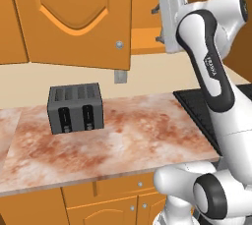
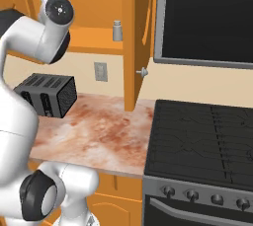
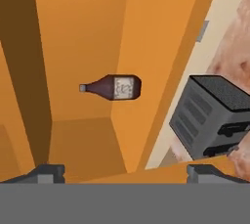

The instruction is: Move the ketchup and shaker from the cabinet to the dining counter.

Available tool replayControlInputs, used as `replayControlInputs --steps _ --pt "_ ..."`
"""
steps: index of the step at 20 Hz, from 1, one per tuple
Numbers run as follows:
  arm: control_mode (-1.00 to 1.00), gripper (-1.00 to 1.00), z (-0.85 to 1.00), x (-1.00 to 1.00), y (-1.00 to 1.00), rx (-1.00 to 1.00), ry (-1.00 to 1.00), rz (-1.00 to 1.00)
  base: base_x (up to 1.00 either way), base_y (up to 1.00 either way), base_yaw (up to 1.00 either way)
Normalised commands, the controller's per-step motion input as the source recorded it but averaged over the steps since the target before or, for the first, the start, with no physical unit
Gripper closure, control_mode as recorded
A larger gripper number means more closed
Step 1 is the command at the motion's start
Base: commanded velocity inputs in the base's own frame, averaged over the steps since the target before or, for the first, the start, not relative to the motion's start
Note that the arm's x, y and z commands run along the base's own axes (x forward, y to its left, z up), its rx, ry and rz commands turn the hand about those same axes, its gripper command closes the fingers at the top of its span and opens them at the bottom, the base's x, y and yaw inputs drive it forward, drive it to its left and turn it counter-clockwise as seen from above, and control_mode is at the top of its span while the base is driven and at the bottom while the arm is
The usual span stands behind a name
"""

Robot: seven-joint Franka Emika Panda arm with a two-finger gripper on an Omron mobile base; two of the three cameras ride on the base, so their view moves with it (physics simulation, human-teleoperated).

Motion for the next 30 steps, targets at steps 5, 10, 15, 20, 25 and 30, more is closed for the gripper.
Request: replayControlInputs --steps 5,10,15,20,25,30 --pt "-1.00 -1.00 -0.14 0.39 0.14 0.05 -0.07 0.13 0.00 0.00 0.00" --pt "-1.00 -1.00 -0.09 0.30 0.17 0.05 -0.06 0.12 0.00 0.00 0.00" --pt "-1.00 -1.00 -0.08 0.24 0.08 0.05 0.00 0.12 0.00 0.00 0.00" --pt "-1.00 -1.00 -0.09 0.18 0.11 0.04 0.00 0.15 0.00 0.00 0.00" --pt "-1.00 -1.00 -0.02 0.10 0.17 0.05 0.00 0.18 0.00 0.00 0.00" --pt "-1.00 -1.00 -0.02 0.07 0.32 0.00 0.00 0.17 0.00 0.00 0.00"
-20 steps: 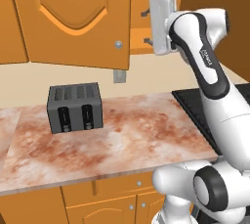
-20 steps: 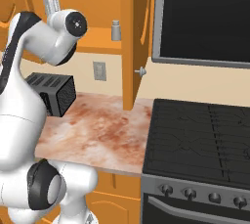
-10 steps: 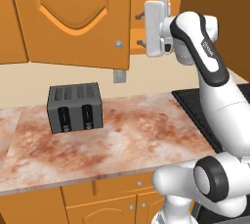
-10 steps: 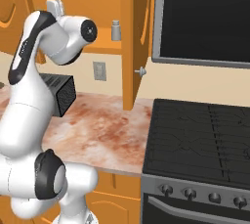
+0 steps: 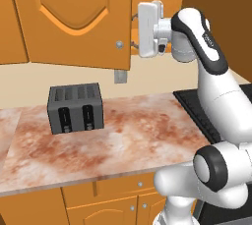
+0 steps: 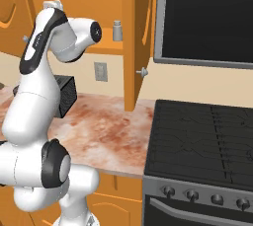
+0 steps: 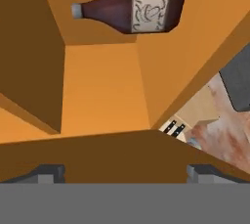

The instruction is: Move the ketchup and shaker from the cabinet to the dining counter.

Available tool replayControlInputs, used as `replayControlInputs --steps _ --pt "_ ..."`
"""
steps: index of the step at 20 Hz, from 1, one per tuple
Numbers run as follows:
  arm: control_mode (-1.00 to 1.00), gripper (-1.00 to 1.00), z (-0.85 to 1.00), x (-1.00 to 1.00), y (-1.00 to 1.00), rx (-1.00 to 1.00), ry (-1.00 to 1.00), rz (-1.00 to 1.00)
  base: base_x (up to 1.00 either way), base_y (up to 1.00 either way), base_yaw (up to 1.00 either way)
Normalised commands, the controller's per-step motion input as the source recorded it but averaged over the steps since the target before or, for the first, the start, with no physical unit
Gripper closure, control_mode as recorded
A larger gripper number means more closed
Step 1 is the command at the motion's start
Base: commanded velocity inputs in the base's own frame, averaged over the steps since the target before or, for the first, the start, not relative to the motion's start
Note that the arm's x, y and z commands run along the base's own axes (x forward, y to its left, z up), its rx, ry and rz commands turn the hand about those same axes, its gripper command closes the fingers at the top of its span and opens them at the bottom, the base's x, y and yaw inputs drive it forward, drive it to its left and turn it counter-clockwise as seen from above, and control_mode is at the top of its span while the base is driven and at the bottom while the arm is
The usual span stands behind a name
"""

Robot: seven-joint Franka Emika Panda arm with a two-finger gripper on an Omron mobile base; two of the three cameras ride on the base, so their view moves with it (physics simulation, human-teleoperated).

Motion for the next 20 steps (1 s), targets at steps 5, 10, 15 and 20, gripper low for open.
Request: replayControlInputs --steps 5,10,15,20 --pt "-1.00 -1.00 0.00 0.05 0.34 0.00 -0.01 0.19 0.00 0.00 0.00" --pt "-1.00 -1.00 0.00 -0.15 0.41 0.00 -0.01 0.22 0.00 0.00 0.00" --pt "-1.00 -1.00 0.00 -0.49 0.52 0.00 -0.06 0.21 0.00 0.00 0.00" --pt "-1.00 -1.00 0.00 -0.52 0.57 0.00 -0.02 0.17 0.00 0.00 0.00"
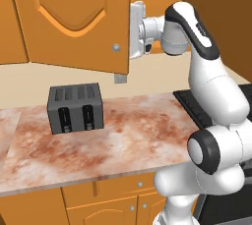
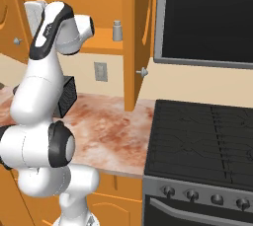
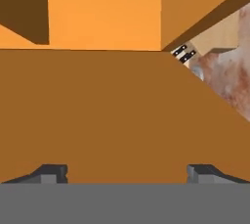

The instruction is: Move the ketchup and shaker from the cabinet to the dining counter.

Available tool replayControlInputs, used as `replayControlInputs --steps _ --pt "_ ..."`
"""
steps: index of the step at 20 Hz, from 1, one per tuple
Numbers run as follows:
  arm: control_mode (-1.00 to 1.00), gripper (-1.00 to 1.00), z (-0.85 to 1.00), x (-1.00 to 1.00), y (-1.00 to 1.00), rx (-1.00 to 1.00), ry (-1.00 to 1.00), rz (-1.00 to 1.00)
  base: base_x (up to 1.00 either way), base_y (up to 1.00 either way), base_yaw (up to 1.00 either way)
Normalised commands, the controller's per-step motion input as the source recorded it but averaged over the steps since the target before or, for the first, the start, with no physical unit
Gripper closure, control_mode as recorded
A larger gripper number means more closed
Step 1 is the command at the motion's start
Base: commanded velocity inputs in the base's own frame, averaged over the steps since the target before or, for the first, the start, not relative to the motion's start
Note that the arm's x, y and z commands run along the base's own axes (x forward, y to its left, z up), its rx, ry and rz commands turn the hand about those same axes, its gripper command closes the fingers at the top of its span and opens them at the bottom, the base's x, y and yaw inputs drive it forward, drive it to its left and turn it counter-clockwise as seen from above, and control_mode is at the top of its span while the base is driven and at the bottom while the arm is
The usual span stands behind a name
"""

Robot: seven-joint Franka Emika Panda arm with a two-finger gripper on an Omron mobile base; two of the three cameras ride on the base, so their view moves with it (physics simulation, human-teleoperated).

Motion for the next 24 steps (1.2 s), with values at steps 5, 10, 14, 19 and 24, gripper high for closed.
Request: replayControlInputs --steps 5,10,14,19,24 --pt "-1.00 -1.00 0.00 -0.52 0.73 -0.02 -0.02 0.15 0.00 0.00 0.00" --pt "-1.00 -1.00 -0.06 -0.44 0.89 -0.06 -0.06 0.10 0.00 0.00 0.00" --pt "-1.00 -1.00 -0.11 -0.36 0.94 -0.07 -0.10 0.02 0.00 0.00 0.00" --pt "-1.00 -1.00 -0.12 -0.31 0.94 -0.05 -0.10 0.00 0.00 0.00 0.00" --pt "-1.00 -1.00 -0.09 -0.16 0.94 -0.02 -0.05 0.00 0.00 0.00 0.00"
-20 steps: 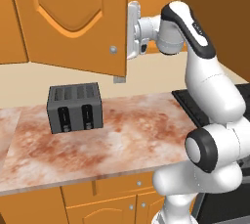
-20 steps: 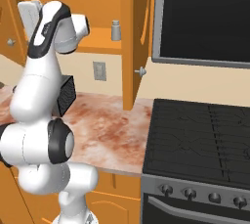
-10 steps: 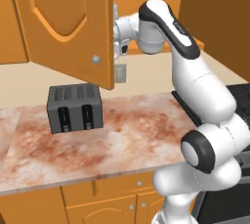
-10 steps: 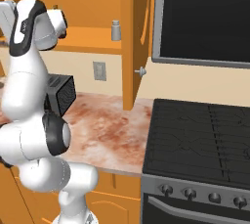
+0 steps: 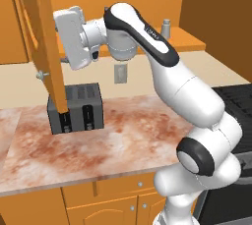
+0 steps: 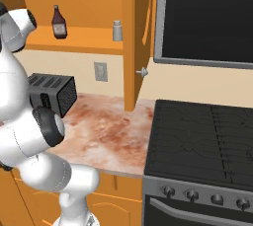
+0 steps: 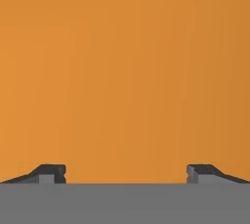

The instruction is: Move the ketchup and shaker from the cabinet to the dining counter.

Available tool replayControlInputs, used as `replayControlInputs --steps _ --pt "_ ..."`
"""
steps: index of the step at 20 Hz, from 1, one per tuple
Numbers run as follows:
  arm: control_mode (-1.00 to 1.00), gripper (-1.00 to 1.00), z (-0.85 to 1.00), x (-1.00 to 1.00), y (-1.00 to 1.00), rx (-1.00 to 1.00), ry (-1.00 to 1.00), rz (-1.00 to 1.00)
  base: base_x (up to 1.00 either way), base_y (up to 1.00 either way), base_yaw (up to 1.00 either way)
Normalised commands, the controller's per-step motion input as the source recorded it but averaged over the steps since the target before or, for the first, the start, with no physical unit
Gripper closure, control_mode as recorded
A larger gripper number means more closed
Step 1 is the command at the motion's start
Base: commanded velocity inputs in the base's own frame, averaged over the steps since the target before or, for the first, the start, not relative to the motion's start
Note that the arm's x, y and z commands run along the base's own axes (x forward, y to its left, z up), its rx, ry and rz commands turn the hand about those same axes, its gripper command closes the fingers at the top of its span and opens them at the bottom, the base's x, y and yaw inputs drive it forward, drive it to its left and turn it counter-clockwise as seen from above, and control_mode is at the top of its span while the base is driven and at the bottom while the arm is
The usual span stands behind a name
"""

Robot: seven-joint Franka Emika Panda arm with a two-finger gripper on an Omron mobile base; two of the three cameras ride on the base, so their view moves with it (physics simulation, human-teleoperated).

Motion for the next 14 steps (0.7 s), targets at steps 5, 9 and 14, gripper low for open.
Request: replayControlInputs --steps 5,9,14 --pt "-1.00 -1.00 -0.09 -0.03 0.94 0.00 -0.02 0.00 0.00 0.00 0.00" --pt "-1.00 -1.00 -0.11 0.00 0.87 -0.05 -0.08 -0.01 0.00 0.00 0.00" --pt "-1.00 -1.00 -0.05 -0.01 0.37 -0.18 -0.13 -0.03 0.00 0.00 0.00"
